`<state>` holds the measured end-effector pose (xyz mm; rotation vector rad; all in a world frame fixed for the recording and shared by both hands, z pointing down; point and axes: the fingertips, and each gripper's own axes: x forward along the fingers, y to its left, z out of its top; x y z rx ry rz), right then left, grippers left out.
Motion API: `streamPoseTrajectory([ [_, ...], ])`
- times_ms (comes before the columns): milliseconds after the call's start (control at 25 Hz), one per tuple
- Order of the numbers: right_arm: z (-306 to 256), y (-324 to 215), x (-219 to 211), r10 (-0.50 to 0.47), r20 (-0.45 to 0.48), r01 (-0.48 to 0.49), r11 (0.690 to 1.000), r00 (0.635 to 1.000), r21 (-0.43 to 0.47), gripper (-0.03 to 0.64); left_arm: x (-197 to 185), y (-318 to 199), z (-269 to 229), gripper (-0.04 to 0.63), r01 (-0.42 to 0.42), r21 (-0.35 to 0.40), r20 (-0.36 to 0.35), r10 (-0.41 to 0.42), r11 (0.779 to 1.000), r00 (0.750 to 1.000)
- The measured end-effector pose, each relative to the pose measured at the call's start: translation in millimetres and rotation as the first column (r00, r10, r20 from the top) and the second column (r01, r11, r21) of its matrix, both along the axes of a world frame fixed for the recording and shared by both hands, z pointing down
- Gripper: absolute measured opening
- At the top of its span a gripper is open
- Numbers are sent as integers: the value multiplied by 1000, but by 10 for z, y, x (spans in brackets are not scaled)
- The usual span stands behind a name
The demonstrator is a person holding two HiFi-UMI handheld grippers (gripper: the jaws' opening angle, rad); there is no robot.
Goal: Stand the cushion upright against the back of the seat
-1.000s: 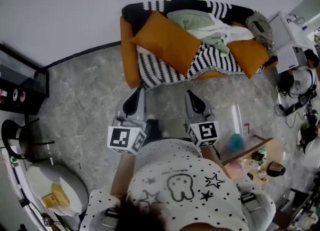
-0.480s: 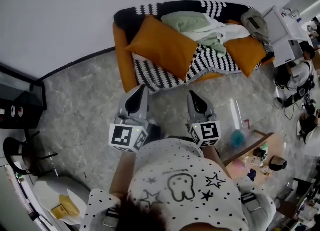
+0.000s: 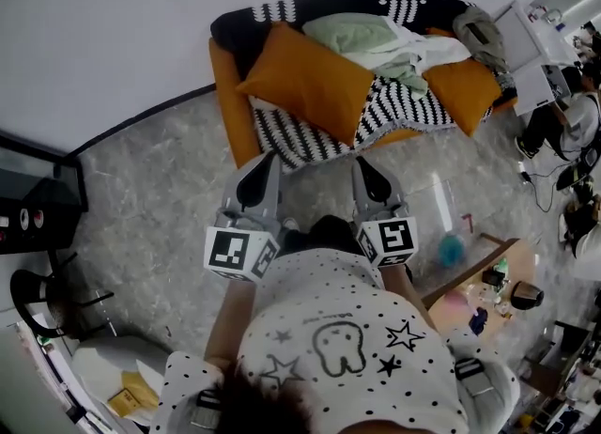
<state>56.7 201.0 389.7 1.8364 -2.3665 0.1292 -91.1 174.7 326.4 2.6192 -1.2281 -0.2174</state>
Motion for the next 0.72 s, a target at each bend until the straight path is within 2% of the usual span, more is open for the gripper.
streamPoseTrajectory([
  [520, 36, -158, 59, 7, -17, -8, 999, 1000, -34, -5, -17, -168, 110, -3, -3, -31, -3, 3, 1000, 1000],
  [720, 20, -368, 123, -10, -11, 10, 1000, 1000, -27, -5, -31, -335, 79, -3, 39, -32, 2, -39, 999, 999],
])
